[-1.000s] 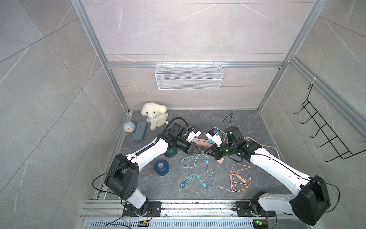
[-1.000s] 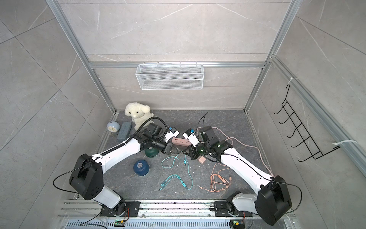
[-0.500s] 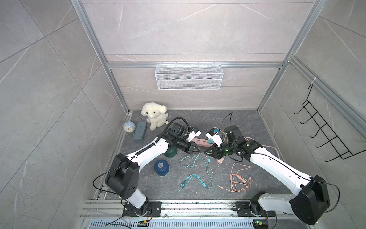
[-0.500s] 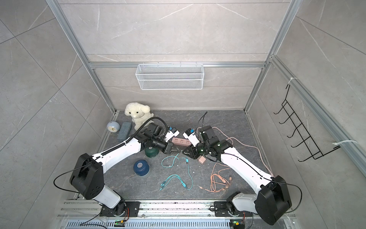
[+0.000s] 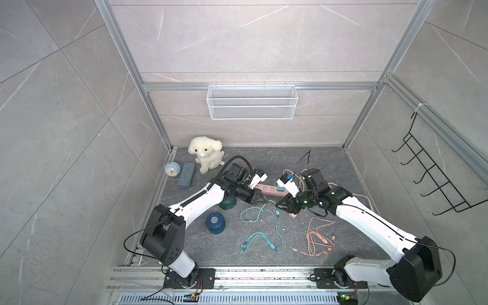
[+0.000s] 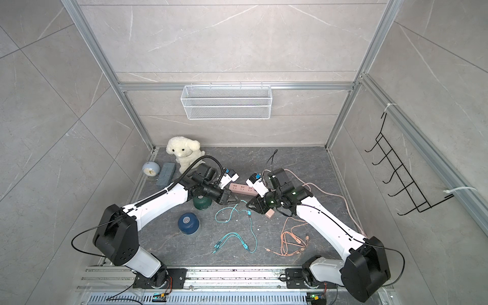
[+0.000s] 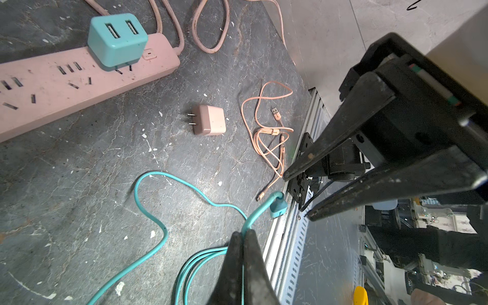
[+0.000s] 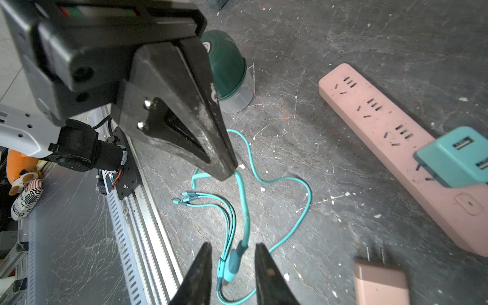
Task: Charge the cordless meat grinders
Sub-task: Pick up the charging cable from the center of the board.
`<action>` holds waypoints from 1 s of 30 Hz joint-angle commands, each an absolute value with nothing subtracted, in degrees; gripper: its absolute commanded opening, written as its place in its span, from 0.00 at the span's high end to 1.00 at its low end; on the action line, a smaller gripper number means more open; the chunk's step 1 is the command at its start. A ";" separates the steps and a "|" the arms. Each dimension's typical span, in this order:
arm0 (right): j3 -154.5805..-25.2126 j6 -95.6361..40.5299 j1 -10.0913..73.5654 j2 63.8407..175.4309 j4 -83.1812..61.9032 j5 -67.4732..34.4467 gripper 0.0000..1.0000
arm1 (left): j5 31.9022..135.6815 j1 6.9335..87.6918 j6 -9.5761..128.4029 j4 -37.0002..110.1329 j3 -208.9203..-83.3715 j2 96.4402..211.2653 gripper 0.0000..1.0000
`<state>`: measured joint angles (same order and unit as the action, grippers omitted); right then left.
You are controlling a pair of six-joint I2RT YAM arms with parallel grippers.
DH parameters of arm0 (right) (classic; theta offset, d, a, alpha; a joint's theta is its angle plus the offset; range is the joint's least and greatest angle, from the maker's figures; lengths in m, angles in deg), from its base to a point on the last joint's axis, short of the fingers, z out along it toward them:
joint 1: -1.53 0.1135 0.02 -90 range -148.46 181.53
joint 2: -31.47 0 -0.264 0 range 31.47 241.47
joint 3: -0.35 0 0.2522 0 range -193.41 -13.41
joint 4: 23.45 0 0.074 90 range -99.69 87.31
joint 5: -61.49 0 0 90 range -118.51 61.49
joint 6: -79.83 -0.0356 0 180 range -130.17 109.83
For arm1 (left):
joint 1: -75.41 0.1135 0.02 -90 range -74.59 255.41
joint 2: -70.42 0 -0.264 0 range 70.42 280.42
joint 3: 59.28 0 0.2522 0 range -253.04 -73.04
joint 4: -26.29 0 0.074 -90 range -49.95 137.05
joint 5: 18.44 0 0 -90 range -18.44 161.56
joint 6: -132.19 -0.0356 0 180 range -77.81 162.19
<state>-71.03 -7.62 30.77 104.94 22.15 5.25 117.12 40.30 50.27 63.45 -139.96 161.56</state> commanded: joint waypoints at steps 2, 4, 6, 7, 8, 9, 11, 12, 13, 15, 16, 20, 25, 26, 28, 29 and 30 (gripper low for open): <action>-71.19 -6.47 30.63 107.23 24.91 6.55 0.69 | 117.91 40.39 48.13 64.74 -142.32 158.76 1.00; -70.93 -6.69 30.58 107.69 24.95 6.74 0.69 | 117.38 40.43 48.16 64.73 -142.30 158.37 1.00; -70.71 -7.14 30.61 107.96 24.31 7.67 0.69 | 117.23 40.43 48.08 64.85 -142.39 158.46 1.00; -70.62 -7.56 30.58 108.31 23.86 8.23 0.68 | 117.29 40.43 48.08 64.91 -142.47 158.53 1.00; -70.62 -7.84 30.63 108.64 23.65 8.47 0.68 | 117.30 40.43 48.08 64.83 -142.47 158.62 1.00; -70.71 -8.26 30.62 109.06 23.37 8.72 0.69 | 117.32 40.39 48.06 64.81 -142.47 158.65 1.00; -70.71 -8.82 30.63 109.67 22.77 9.76 0.69 | 117.27 40.38 48.05 64.74 -142.56 158.72 1.00; -70.79 -9.04 30.63 110.11 22.66 10.29 0.69 | 117.14 40.43 48.08 64.75 -142.72 158.73 1.00; -70.84 -9.19 30.60 110.42 22.53 10.63 0.69 | 117.03 40.43 48.05 64.79 -142.78 158.73 1.00; -70.68 -9.44 30.62 110.78 22.58 11.35 0.69 | 116.68 40.43 48.00 65.09 -142.91 158.81 1.00; -70.75 -9.32 30.63 110.84 22.81 11.80 0.70 | 116.61 40.38 47.92 65.18 -142.99 158.83 1.00; -71.19 -9.40 30.56 111.35 24.68 11.33 0.72 | 116.40 40.43 47.49 65.51 -143.08 159.06 1.00; -72.02 -9.41 30.54 111.76 26.31 11.10 0.75 | 116.55 40.35 46.53 66.50 -143.35 159.03 1.00; -72.11 -9.46 30.52 111.99 26.63 11.06 0.76 | 116.53 40.34 46.31 66.74 -143.44 159.02 1.00; -72.53 -9.42 30.53 112.37 27.20 11.11 0.77 | 116.63 40.34 45.69 67.14 -143.53 158.88 1.00; -72.64 -9.31 30.54 112.57 27.32 11.11 0.76 | 116.78 40.27 45.34 67.44 -143.68 158.93 1.00; -72.74 -9.38 30.52 112.55 27.40 11.05 0.75 | 116.81 40.30 45.05 67.90 -143.83 159.02 1.00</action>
